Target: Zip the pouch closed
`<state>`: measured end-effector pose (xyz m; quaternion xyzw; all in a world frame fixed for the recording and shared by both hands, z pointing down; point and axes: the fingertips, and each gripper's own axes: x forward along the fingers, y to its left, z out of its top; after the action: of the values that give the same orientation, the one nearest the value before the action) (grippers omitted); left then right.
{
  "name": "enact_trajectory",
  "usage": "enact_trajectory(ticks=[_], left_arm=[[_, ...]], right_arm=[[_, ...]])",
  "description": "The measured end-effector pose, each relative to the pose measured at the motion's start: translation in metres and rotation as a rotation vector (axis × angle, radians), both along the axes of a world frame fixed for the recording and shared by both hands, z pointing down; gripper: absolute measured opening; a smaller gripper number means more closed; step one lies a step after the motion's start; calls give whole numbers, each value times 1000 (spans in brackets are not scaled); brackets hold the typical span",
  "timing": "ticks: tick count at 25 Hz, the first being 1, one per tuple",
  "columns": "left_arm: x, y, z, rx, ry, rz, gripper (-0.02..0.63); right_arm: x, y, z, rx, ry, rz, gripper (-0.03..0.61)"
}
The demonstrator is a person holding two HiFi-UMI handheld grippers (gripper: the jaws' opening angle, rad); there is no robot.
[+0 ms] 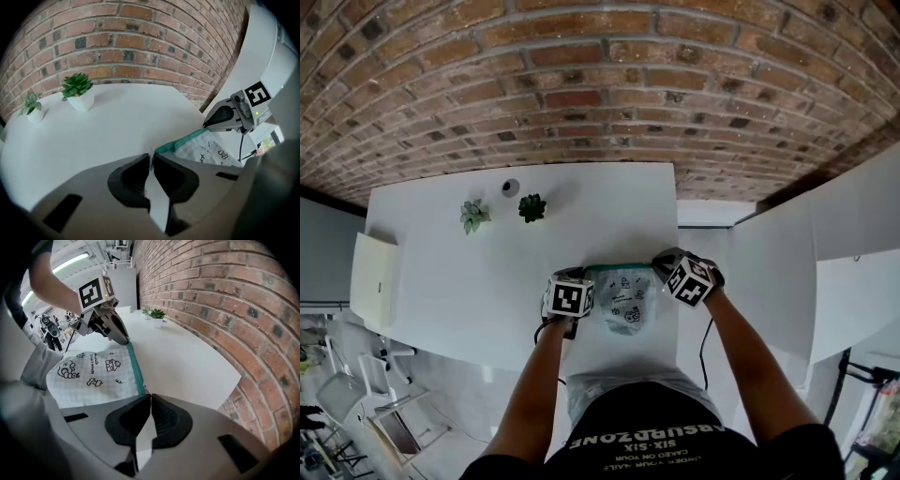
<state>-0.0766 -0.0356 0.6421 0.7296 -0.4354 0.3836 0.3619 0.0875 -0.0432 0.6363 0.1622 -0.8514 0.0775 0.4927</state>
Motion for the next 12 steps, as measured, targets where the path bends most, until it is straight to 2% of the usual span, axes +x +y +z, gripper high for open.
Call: enact_trajectory(ticks=[4, 9, 12], left_arm=[[3, 0, -1, -19, 33, 1, 32], [3, 0, -5, 6, 44, -24, 126], [-2, -2, -12, 30, 58, -64, 146]], right_arm=[[0, -1, -4, -2, -16, 43, 16], [1, 1, -8, -20, -47, 101, 54], [0, 4, -14, -14, -68, 130, 61]])
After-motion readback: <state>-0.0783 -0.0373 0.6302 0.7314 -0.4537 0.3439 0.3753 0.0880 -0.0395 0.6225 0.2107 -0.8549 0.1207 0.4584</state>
